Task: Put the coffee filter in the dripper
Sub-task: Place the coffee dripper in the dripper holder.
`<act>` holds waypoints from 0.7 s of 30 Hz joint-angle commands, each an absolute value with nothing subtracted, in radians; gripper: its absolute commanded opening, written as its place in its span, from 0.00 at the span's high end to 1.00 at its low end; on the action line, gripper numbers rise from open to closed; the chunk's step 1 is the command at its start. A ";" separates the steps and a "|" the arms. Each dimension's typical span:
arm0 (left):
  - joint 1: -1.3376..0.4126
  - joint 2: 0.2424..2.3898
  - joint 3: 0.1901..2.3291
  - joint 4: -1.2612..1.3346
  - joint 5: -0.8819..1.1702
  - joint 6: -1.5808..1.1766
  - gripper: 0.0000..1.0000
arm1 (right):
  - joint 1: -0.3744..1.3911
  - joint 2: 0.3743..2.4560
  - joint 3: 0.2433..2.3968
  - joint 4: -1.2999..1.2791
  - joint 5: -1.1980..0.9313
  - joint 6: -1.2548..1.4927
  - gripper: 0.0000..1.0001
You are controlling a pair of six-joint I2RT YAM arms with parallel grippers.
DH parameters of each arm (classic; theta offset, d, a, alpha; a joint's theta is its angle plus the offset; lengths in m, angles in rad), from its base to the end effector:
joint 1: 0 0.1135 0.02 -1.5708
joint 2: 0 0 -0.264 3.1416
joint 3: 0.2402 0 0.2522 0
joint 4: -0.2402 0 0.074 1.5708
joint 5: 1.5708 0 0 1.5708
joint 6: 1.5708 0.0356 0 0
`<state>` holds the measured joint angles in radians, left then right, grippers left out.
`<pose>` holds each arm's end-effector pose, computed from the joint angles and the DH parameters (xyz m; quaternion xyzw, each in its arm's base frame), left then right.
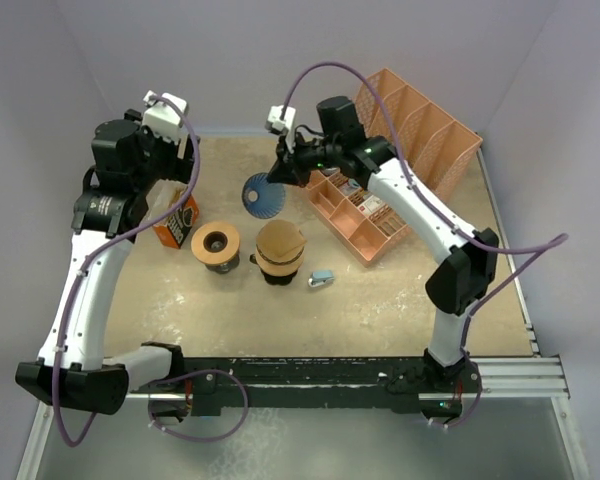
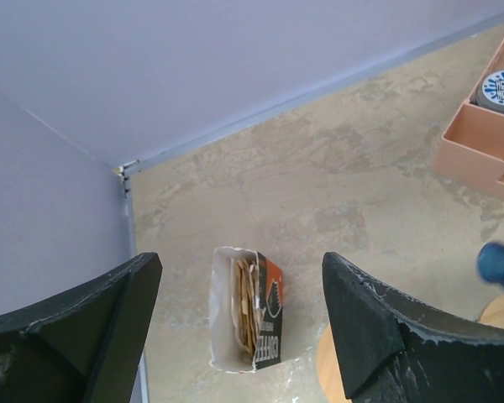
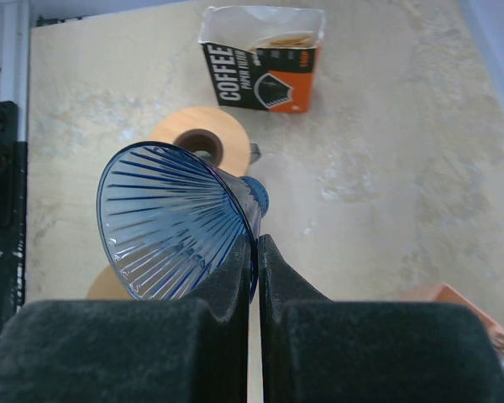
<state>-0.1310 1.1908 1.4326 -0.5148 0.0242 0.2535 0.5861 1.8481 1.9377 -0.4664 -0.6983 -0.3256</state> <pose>0.2488 -0.0337 0.4460 0.1594 0.7806 0.0274 0.6037 0.3414 0.2542 0.4118 -0.5148 0.6131 0.3491 0.4870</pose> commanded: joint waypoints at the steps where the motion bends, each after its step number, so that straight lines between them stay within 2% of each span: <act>1: -0.123 1.143 1.543 -0.590 -0.003 0.313 0.24 | 0.641 1.880 1.999 -0.339 -0.711 -0.207 1.00; 11: -0.124 1.126 1.621 -0.903 0.206 0.531 0.29 | 0.737 2.043 2.104 -0.296 -0.724 -0.123 1.00; 16: -0.126 1.127 1.637 -1.161 0.350 0.778 0.30 | 0.761 2.117 2.155 -0.311 -0.727 -0.094 1.00; 21: -0.126 1.146 1.620 -1.325 0.353 0.957 0.33 | 0.775 2.173 2.193 -0.333 -0.722 -0.077 1.00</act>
<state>-0.1310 1.1397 1.5951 -1.1477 0.2935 0.7517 0.7658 2.1735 2.1300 -0.3470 -0.6994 -0.1158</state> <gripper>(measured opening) 0.682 0.023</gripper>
